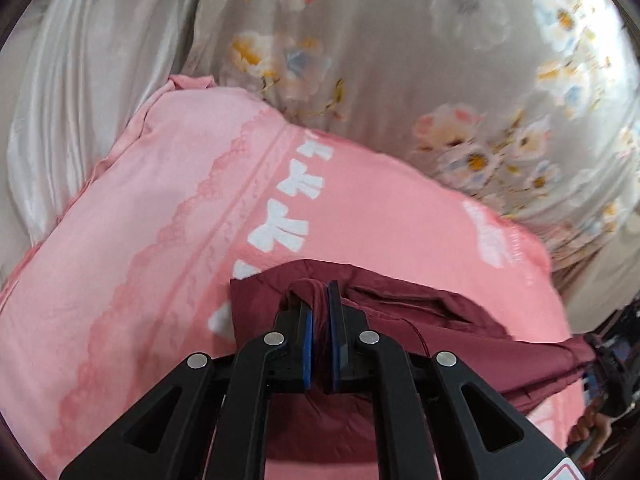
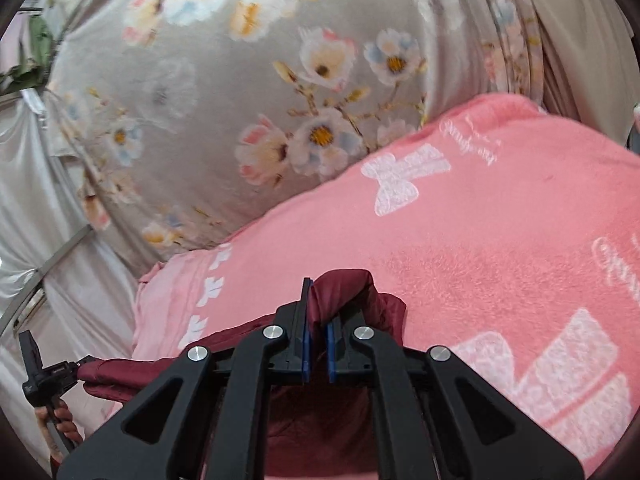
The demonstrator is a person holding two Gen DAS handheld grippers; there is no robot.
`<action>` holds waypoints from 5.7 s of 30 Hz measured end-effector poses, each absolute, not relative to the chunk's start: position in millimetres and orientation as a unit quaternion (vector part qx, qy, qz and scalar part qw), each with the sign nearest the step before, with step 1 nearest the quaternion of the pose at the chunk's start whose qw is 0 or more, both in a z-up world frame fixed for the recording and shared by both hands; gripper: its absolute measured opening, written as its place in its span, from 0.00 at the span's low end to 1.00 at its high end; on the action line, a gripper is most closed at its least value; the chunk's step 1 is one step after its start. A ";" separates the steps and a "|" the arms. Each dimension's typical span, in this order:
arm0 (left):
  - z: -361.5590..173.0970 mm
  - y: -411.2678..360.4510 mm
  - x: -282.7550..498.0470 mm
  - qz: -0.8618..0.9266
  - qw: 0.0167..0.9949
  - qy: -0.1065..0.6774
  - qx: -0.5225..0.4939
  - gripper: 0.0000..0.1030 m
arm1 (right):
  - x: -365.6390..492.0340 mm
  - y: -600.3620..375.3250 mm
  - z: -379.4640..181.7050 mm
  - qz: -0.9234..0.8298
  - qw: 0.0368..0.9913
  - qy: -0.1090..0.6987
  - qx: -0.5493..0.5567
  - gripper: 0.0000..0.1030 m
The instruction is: Fold large clothes
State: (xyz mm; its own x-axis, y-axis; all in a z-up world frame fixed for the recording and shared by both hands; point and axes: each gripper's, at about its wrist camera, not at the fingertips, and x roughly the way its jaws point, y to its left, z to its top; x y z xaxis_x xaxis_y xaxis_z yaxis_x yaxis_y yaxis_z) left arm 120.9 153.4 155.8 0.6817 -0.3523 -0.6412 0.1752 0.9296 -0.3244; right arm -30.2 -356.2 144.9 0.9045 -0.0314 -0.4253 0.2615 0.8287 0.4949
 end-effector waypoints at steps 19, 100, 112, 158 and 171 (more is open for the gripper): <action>32.6 120.5 262.1 -0.084 0.876 0.459 -0.121 0.15 | 97.6 -390.3 41.0 -0.109 0.901 0.291 0.301 0.25; 73.7 45.9 259.5 -0.040 0.908 0.416 -0.012 0.74 | 159.4 -328.7 38.5 -0.128 0.906 0.377 0.144 0.03; 15.7 45.9 272.8 0.003 0.896 0.443 0.013 0.79 | 152.4 -337.6 6.0 -0.128 0.900 0.379 0.172 0.02; 30.8 -30.4 123.2 -0.075 0.909 0.409 0.018 0.78 | 69.8 -164.1 7.2 -0.015 0.931 0.354 0.086 0.10; 60.1 177.6 48.8 0.026 0.884 0.407 -0.227 0.79 | 11.9 -109.9 17.4 0.033 0.943 0.329 0.039 0.13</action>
